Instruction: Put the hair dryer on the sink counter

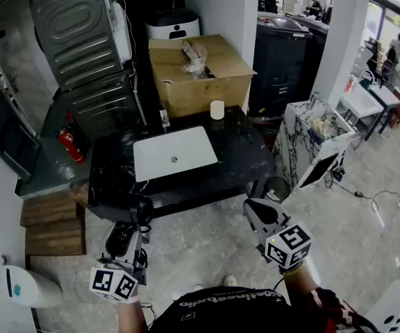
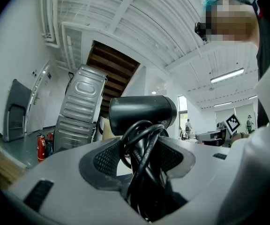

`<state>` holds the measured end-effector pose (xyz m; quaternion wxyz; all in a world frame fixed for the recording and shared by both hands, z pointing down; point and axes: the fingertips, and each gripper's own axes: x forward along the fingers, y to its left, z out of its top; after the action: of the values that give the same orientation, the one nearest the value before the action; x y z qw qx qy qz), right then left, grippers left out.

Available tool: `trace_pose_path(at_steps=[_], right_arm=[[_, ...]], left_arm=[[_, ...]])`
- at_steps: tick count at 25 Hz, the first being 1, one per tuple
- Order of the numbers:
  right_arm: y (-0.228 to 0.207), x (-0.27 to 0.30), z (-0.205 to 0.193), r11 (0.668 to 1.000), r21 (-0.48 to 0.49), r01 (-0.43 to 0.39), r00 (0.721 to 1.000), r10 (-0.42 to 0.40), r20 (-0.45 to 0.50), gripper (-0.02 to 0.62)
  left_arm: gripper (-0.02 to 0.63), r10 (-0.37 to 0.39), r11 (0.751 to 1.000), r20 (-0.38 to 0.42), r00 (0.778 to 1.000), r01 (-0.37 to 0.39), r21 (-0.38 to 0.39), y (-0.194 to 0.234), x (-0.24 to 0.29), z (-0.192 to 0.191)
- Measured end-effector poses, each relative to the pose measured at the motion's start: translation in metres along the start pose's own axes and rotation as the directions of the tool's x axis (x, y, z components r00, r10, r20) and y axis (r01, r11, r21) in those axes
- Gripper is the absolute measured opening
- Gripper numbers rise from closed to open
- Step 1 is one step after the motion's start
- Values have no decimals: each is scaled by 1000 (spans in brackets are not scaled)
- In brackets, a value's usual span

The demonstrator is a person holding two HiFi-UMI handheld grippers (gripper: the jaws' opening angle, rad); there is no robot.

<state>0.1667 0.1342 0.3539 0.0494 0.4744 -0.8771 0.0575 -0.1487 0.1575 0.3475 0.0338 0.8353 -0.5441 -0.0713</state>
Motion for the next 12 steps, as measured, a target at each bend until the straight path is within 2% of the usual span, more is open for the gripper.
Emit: trace_pose_path(at_steps=[9, 12], right_arm=[[7, -5, 7, 997, -69, -19, 1000, 19, 1, 40], [7, -5, 10, 998, -62, -23, 999, 25, 21, 40]], left_arm=[[233, 1, 1000, 7, 1000, -1, -3, -7, 0, 4], [233, 2, 1000, 10, 1000, -2, -9, -8, 0, 4]])
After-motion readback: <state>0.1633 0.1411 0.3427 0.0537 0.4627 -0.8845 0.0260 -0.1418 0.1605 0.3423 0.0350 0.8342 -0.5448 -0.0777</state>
